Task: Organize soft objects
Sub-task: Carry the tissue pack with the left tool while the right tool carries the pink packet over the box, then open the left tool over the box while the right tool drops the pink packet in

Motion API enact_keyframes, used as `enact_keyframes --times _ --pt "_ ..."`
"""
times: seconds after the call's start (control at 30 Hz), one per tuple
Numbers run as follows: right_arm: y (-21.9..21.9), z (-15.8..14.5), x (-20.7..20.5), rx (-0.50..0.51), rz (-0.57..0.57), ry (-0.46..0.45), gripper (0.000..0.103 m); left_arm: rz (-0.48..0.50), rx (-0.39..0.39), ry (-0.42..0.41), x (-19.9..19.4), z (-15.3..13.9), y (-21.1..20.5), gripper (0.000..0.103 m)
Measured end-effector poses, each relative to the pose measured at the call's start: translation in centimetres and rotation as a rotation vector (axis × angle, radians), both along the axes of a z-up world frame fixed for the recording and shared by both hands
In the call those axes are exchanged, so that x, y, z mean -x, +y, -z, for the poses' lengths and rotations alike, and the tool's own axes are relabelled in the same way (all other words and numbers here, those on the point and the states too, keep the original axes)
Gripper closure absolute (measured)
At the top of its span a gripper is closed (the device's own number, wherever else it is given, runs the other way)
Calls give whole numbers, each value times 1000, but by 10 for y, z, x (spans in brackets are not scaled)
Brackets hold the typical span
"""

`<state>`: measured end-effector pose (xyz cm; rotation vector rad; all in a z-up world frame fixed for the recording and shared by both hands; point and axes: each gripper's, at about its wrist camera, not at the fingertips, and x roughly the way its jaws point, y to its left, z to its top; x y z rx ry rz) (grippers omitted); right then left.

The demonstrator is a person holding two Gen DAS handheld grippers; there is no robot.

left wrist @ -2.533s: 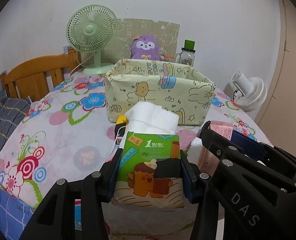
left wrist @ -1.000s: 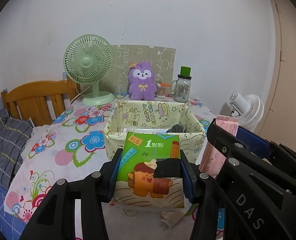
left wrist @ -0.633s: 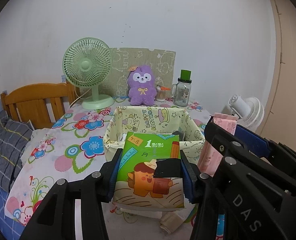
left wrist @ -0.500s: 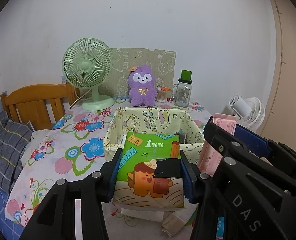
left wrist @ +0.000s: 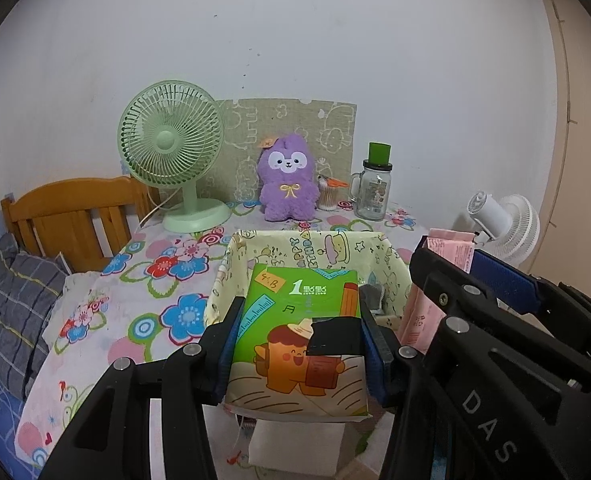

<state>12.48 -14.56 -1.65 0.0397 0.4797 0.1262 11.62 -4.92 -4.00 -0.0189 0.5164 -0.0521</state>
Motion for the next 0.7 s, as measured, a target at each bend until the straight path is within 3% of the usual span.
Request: enact_keyframes --times 0.7 --pt "8 -4 -49 30 -25 -20 60 -20 3 -6 -47 -6 9 50"
